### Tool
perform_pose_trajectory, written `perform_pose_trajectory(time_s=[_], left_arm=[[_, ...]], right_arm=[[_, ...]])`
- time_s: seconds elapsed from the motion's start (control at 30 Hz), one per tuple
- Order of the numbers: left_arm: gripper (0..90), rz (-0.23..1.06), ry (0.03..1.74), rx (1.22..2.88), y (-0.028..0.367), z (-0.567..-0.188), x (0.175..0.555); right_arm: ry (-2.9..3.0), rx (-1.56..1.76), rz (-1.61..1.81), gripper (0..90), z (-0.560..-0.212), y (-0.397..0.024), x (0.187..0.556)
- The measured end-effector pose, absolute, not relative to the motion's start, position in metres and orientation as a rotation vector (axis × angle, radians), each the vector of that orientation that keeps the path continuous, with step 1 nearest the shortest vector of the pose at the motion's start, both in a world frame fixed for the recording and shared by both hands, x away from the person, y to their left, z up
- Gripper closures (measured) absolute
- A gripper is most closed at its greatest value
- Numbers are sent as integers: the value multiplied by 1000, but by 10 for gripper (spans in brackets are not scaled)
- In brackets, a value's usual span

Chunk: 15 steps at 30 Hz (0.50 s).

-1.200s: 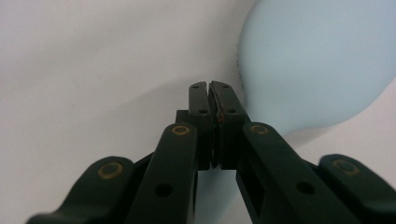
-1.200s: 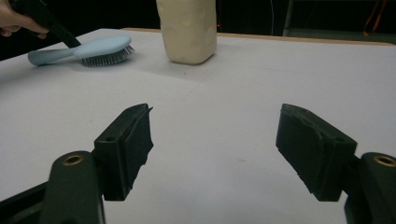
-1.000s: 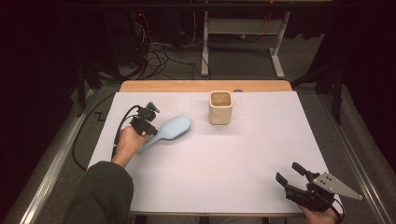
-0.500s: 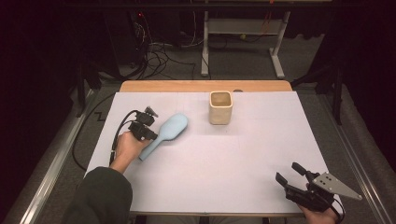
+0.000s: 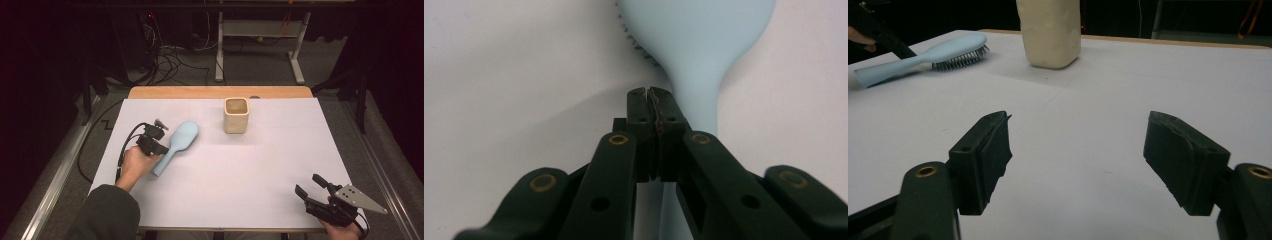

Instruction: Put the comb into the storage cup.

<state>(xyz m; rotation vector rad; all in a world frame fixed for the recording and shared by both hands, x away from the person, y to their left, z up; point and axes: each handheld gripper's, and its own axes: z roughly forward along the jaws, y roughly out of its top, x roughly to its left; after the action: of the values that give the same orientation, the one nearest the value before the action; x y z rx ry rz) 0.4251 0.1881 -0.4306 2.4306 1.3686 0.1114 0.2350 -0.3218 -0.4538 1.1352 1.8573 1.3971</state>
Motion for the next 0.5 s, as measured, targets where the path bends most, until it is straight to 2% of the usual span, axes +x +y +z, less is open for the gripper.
perform_pose_trajectory(time_s=[0.3,0.5], left_arm=[[872,111,1366,2423,189,-431,420],[823,114,1372,2401,194,-429,418]], right_arm=[[1857,1138,1399,275,-454,-322,235],[1858,1139,1396,276,-454,-322,235]])
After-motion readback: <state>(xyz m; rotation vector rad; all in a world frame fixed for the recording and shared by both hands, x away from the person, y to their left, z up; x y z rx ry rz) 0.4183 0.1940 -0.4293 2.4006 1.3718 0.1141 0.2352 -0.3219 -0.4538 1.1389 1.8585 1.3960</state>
